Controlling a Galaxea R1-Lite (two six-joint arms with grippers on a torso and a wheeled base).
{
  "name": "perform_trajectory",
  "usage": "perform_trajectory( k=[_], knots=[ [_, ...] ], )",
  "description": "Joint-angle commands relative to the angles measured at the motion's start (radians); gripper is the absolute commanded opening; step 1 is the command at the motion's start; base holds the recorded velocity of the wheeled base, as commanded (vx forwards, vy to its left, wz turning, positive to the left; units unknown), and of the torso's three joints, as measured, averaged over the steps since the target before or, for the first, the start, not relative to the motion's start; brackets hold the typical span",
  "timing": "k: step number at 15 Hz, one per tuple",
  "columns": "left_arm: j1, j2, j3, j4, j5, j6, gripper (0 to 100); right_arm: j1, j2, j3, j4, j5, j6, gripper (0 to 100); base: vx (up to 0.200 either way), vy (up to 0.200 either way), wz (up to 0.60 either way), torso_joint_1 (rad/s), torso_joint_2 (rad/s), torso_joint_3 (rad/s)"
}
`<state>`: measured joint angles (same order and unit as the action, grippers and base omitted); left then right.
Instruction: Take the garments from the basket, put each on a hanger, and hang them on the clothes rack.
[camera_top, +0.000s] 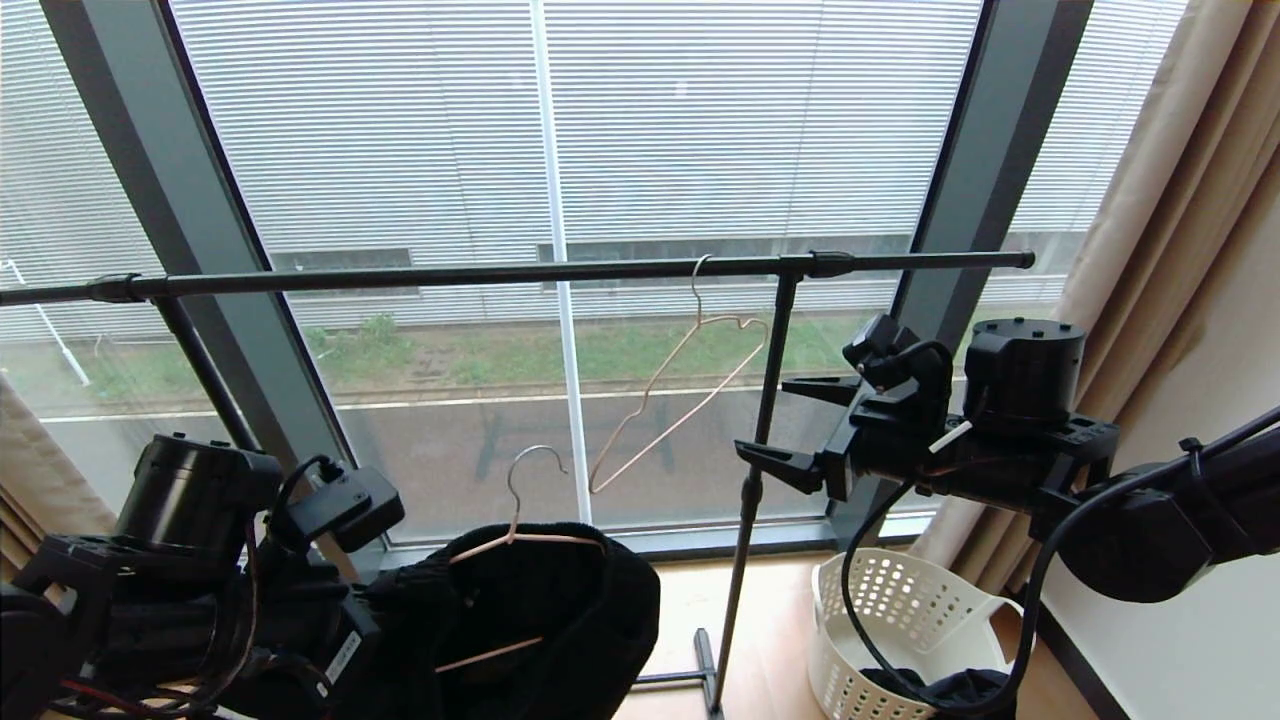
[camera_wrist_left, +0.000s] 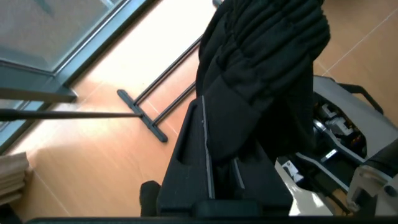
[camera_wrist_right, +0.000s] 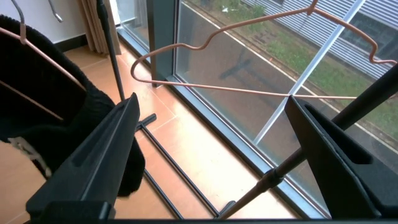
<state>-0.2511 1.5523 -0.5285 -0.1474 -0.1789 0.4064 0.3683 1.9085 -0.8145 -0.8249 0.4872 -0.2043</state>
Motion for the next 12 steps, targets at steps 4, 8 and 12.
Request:
perform_trajectory(
  k=[4,8,12],
  knots=[
    [0.018,0.063,-0.001,-0.004,0.055,-0.006,0,0.0,-0.002,0.001,0.0,0.001,-0.001,100,0.0,0.0,0.0,0.0,0.0,0.0],
    [0.062,0.118,-0.034,-0.101,0.075,-0.026,0,0.0,-0.002,0.001,0.0,0.001,-0.001,100,0.0,0.0,0.0,0.0,0.0,0.0],
    [0.05,0.15,-0.156,-0.136,0.121,-0.192,0,-0.002,-0.006,0.001,0.0,0.001,-0.001,100,0.0,0.0,0.0,0.0,0.0,0.0]
  ],
)
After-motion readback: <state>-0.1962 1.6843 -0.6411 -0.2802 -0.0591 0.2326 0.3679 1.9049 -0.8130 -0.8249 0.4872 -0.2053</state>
